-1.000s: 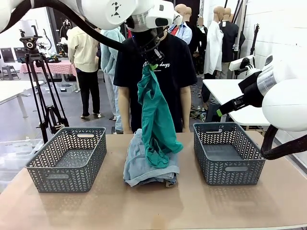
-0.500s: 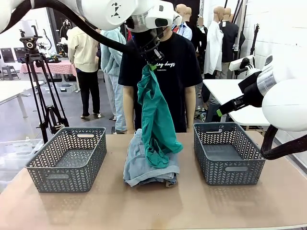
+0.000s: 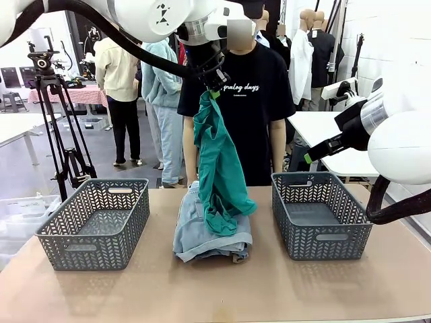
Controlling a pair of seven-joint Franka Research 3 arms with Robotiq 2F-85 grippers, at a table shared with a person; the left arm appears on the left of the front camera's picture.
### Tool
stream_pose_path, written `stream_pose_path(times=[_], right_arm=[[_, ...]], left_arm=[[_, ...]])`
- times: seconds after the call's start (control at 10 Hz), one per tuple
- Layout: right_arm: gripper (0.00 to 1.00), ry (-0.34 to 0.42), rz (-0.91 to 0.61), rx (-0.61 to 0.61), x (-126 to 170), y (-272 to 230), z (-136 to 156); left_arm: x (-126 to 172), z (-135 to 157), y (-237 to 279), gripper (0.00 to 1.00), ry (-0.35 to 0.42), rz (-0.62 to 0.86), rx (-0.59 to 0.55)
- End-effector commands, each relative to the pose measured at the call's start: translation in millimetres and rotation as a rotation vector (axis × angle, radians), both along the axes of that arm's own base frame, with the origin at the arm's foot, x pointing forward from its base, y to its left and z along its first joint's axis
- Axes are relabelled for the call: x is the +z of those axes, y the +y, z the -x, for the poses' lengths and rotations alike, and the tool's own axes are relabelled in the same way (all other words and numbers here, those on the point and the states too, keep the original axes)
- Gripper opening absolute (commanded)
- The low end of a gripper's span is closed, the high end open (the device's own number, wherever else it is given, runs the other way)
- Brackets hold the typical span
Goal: Sort the tops and bottoms.
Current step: Sort the clothes according to human instructions.
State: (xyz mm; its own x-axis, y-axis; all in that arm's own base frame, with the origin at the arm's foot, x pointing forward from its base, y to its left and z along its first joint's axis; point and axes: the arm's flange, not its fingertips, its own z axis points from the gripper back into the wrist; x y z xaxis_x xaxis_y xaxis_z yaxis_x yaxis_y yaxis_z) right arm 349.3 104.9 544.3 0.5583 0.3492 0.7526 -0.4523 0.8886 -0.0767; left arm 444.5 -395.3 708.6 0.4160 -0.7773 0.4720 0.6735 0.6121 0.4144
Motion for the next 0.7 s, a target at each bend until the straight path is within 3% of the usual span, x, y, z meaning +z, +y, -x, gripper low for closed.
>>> stream_pose_path(times=[0.0,0.6], right_arm=[[1.00,-0.001,-0.011,-0.001,-0.9,0.2,-1.1],[1.00,-0.001,-0.011,-0.001,-0.9,0.2,-1.1]], left_arm=[[-1.0,1.6,4.0,0.00,-0.017,0.010,-0.002],[-1.0,1.6,4.0,0.00,-0.017,0.010,-0.002]])
